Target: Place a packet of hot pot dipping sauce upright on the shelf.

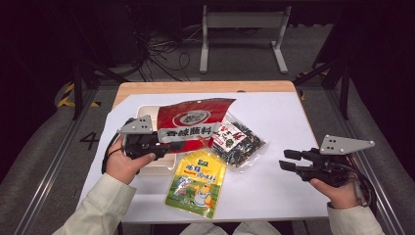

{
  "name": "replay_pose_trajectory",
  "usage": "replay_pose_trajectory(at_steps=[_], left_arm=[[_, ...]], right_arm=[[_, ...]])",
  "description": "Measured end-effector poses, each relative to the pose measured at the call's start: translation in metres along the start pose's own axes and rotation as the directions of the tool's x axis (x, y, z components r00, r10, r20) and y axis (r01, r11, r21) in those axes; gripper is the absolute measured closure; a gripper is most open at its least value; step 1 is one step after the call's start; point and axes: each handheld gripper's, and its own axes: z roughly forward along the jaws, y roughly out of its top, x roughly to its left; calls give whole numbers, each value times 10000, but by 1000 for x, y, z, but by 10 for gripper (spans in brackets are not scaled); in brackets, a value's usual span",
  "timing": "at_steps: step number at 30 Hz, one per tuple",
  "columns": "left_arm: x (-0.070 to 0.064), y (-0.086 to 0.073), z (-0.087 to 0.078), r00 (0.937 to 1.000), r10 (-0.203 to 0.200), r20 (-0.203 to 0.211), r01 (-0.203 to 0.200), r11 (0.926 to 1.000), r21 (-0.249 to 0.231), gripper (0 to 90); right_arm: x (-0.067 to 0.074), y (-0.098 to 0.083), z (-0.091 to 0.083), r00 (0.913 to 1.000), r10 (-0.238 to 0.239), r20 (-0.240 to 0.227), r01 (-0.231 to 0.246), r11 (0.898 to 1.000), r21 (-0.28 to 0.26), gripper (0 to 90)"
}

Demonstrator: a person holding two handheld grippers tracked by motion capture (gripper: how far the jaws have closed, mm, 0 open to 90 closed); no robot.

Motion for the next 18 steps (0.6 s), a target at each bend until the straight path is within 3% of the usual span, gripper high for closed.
replay_pose_trajectory(at_steps=[12,18], left_arm=[[42,1,-22,9977,84,-679,-93,9999,-119,754],[56,0,-33,9971,-81,-756,65,9997,-214,753]], right_arm=[[-3,-12,-9,9990,336,299,-338,9994,57,583],[-4,-16,-10,9985,465,305,-468,9989,95,576]])
